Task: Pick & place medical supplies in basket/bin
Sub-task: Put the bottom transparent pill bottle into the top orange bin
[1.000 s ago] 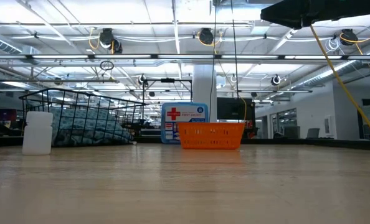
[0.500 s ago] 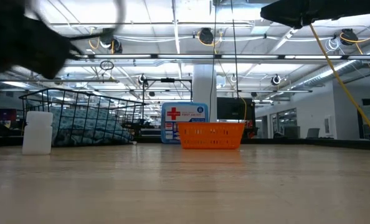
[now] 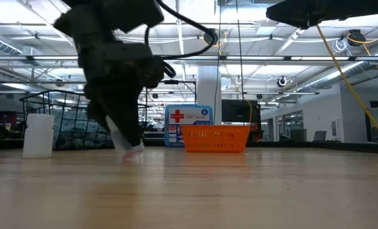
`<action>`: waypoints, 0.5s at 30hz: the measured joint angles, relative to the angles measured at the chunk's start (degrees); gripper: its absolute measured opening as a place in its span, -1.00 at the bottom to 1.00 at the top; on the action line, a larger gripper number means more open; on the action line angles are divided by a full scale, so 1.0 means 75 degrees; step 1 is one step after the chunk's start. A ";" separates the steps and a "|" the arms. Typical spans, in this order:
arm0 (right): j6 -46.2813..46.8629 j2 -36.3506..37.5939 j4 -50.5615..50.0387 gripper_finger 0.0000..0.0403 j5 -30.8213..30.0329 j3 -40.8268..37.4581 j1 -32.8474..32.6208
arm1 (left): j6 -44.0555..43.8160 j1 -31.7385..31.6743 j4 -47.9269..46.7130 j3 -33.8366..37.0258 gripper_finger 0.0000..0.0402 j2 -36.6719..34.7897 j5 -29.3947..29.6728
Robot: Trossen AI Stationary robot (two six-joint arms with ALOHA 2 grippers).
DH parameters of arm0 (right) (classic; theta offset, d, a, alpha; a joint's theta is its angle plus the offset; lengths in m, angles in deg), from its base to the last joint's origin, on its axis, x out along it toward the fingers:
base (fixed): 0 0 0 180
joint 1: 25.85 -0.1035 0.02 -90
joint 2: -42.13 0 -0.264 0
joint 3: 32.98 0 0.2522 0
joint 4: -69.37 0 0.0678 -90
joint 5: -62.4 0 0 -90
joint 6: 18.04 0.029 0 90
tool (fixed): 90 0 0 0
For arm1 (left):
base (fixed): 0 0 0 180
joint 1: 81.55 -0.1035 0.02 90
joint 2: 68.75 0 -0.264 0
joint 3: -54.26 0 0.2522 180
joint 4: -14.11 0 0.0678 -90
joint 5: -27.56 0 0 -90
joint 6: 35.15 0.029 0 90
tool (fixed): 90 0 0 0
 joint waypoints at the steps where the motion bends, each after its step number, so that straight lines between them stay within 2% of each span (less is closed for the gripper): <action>1: 0.0001 0.0000 -0.0003 -0.34 -0.0003 0.0000 -0.0002 | 0.0263 -0.0136 -0.0015 -0.0001 -0.20 0.0002 0.0034; 5: 0.0163 0.0000 -0.0004 -0.34 -0.0009 0.0000 0.0000 | 0.1094 -0.0635 -0.0193 -0.0013 -0.20 0.0002 0.0087; 9: 0.0399 0.0000 -0.0006 -0.34 -0.0012 0.0000 0.0000 | 0.1901 -0.1017 -0.1456 -0.0327 -0.20 0.0004 -0.0036; 12: 0.0560 0.0000 -0.0006 -0.34 -0.0017 0.0000 -0.0002 | 0.2580 -0.1243 -0.2448 -0.0699 -0.20 0.0043 0.0297; 15: 0.0766 0.0000 -0.0004 -0.34 -0.0022 0.0000 0.0000 | 0.3046 -0.1481 -0.2701 -0.0939 -0.20 0.0065 0.0547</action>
